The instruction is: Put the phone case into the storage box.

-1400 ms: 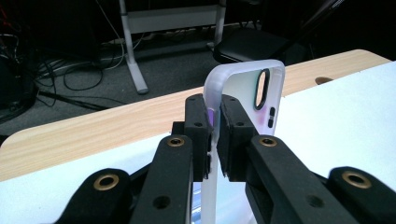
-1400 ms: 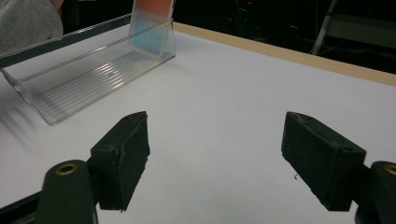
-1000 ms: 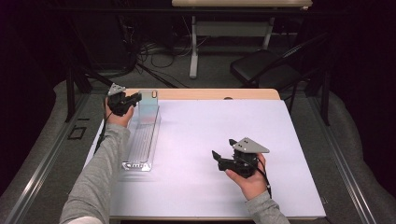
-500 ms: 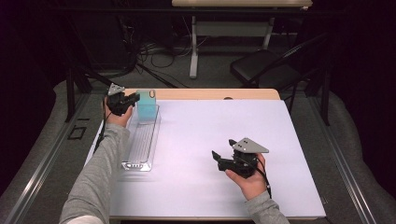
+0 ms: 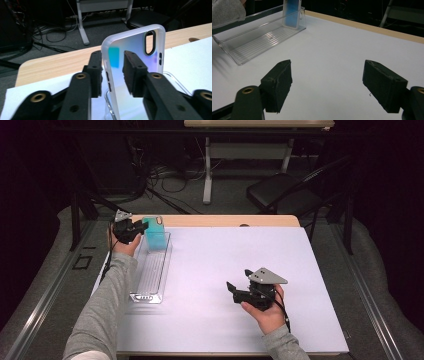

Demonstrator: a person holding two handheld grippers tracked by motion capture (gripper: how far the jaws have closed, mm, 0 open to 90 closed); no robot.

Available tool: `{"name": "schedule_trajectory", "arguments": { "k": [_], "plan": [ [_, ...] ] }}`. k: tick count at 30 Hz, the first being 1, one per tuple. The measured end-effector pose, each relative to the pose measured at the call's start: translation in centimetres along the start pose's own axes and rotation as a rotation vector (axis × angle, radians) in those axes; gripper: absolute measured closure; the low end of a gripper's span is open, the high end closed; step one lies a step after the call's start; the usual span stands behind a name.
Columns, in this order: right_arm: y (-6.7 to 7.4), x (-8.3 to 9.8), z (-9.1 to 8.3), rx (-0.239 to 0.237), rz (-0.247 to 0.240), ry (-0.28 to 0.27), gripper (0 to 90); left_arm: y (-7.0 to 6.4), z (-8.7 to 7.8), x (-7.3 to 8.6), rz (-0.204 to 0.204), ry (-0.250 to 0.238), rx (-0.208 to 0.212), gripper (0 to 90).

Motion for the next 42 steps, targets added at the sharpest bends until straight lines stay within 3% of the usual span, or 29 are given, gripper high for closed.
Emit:
{"name": "schedule_trajectory", "arguments": {
  "k": [9,16,22,24,30,39,42],
  "plan": [
    [0.0,0.0,0.1,-0.003,0.003,0.001,22.9,0.0,-0.3,-0.4,-0.018,-0.023,0.013,51.3],
    [0.1,0.0,0.1,-0.002,0.004,0.0,22.9,0.2,-0.8,-0.5,-0.028,-0.027,0.005,47.2],
    [0.0,0.0,0.2,0.0,0.01,-0.007,22.9,0.3,-1.6,-0.9,-0.019,-0.042,-0.021,45.3],
    [-0.1,0.0,0.2,0.0,0.01,-0.01,22.8,0.2,-1.9,-1.0,0.001,-0.045,-0.03,45.7],
    [-0.1,0.2,0.3,-0.003,0.006,-0.016,22.8,-0.1,-2.9,-1.4,0.013,-0.036,-0.025,47.0],
    [0.0,0.3,0.1,-0.005,-0.003,-0.02,22.8,-0.8,-4.7,-2.1,-0.052,-0.048,0.008,46.0],
    [0.0,0.3,0.0,-0.008,-0.002,-0.023,22.8,-1.0,-5.3,-2.2,-0.05,-0.047,0.006,43.9]
  ]
}}
Point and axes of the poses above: each handheld gripper's, and its own axes: z roughly forward along the jaws, x roughly out of its underside, y roughly to its left, the point moved 8 cm from there along z, roughly forward along the jaws, and after that the axes turned 13 degrees about -z, right-handed, at the moved point
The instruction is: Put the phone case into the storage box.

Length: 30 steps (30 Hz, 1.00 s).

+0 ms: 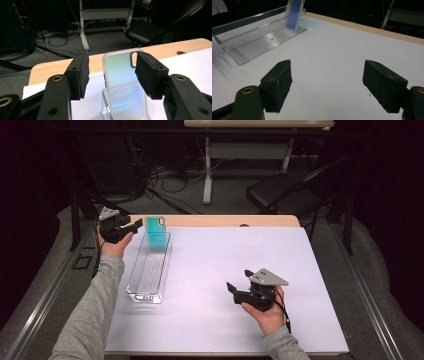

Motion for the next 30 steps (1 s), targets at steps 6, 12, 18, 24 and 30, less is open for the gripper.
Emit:
{"name": "schedule_trajectory", "arguments": {
  "k": [6,12,18,24,30],
  "plan": [
    [0.0,0.0,-0.1,-0.004,0.005,0.001,22.8,-0.4,-1.0,-0.3,0.014,-0.023,-0.003,41.2],
    [0.2,0.0,-0.1,-0.01,0.006,0.0,22.7,-1.2,-1.6,-0.1,0.049,0.003,0.019,45.0],
    [0.2,-0.1,-0.2,-0.01,-0.007,0.0,22.7,-2.3,-2.6,-0.3,0.079,-0.002,0.033,45.7],
    [0.0,-0.2,-0.3,-0.005,0.001,-0.009,22.7,-2.8,-3.4,-0.4,0.034,0.013,0.054,45.1],
    [0.1,-0.2,-0.5,-0.006,0.002,-0.01,22.1,-3.5,-4.4,-0.1,0.076,0.044,0.056,43.1]
  ]
}}
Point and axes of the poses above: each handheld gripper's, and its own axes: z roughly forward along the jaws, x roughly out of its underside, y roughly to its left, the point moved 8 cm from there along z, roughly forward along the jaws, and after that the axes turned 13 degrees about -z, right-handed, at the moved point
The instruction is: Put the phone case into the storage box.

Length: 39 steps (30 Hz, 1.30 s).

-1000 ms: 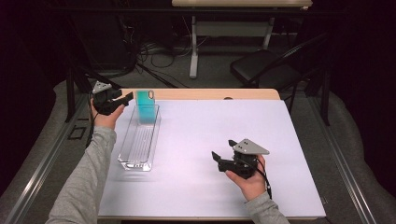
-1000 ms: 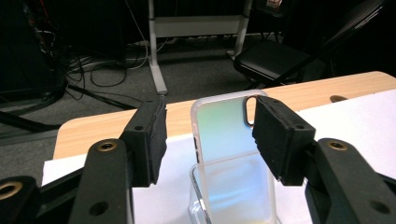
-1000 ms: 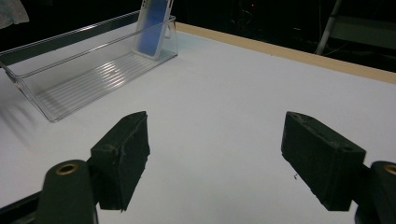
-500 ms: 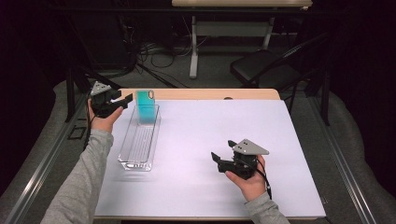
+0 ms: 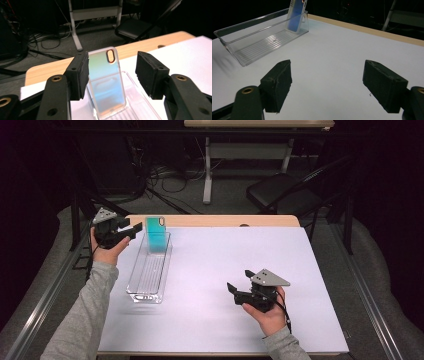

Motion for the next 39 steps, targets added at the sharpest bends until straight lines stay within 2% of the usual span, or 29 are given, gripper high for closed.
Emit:
{"name": "schedule_trajectory", "arguments": {
  "k": [1,4,7,12,14,15,18,20,21,22,27,32,33,36,39],
  "plan": [
    [0.0,0.0,0.0,-0.001,0.004,0.001,21.3,-0.2,-0.2,0.1,-0.006,0.012,0.001,42.6],
    [-0.1,0.0,-0.1,0.0,0.015,0.001,20.3,-0.9,-0.7,0.3,0.012,0.015,0.006,39.0],
    [-0.2,-0.1,-0.3,-0.001,0.022,0.007,20.0,-1.9,-1.3,0.4,0.012,0.001,0.035,36.3],
    [-0.4,-0.3,-0.7,0.003,0.02,-0.001,18.2,-3.4,-2.2,1.2,0.016,0.014,0.078,31.0],
    [-0.6,-0.5,-0.9,0.009,0.026,-0.007,17.4,-4.1,-2.5,1.9,0.046,0.037,0.11,25.8],
    [-0.7,-0.6,-1.0,0.014,0.025,-0.013,17.1,-4.4,-2.7,2.1,0.048,0.037,0.115,23.5],
    [-0.7,-0.6,-1.3,0.015,0.029,-0.016,16.2,-5.1,-3.2,2.4,0.018,0.039,0.163,23.6],
    [-0.7,-0.6,-1.4,0.017,0.03,-0.018,15.6,-5.5,-3.6,2.6,0.027,0.033,0.171,23.5],
    [-0.8,-0.5,-1.5,0.02,0.013,-0.009,14.2,-5.6,-3.8,2.7,0.036,0.029,0.174,23.5],
    [-0.7,-0.4,-1.5,0.022,0.002,-0.008,14.3,-5.7,-4.0,2.8,0.042,0.03,0.185,22.2],
    [-0.6,-0.5,-1.7,0.014,0.01,-0.019,13.7,-6.7,-5.1,3.9,0.064,0.03,0.254,15.4],
    [-0.6,-0.6,-1.6,0.007,0.013,-0.021,12.1,-7.2,-5.7,4.9,0.06,0.022,0.277,15.4],
    [-0.6,-0.6,-1.5,0.007,0.012,-0.024,11.3,-7.2,-5.7,5.1,0.058,0.026,0.273,15.3],
    [-0.5,-0.5,-1.4,0.007,0.005,-0.018,7.5,-7.2,-6.0,5.5,0.043,0.022,0.297,15.3],
    [-0.6,-0.5,-1.5,0.001,0.011,-0.022,4.5,-7.2,-6.3,6.1,0.041,0.022,0.303,15.3]
  ]
}}
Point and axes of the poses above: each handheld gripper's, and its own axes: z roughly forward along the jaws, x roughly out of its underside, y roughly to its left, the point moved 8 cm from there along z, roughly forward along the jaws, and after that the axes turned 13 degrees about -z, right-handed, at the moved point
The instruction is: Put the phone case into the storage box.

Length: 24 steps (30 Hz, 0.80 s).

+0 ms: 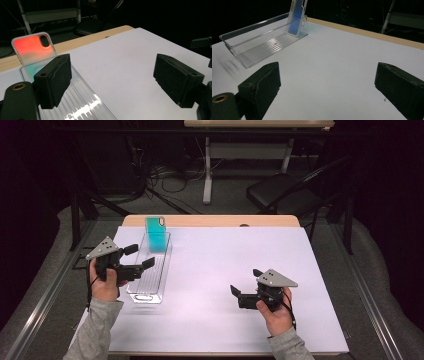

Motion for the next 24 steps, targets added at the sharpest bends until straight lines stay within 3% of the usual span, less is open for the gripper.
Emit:
{"name": "schedule_trajectory", "arguments": {
  "k": [14,24],
  "plan": [
    [-0.5,0.5,-0.4,0.005,-0.002,0.014,0.0,0.4,-1.4,1.5,-0.014,-0.014,0.003,15.3],
    [-0.6,0.7,-0.5,0.026,-0.032,0.016,0.0,0.3,-1.6,2.3,0.011,0.011,-0.007,15.3]
  ]
}}
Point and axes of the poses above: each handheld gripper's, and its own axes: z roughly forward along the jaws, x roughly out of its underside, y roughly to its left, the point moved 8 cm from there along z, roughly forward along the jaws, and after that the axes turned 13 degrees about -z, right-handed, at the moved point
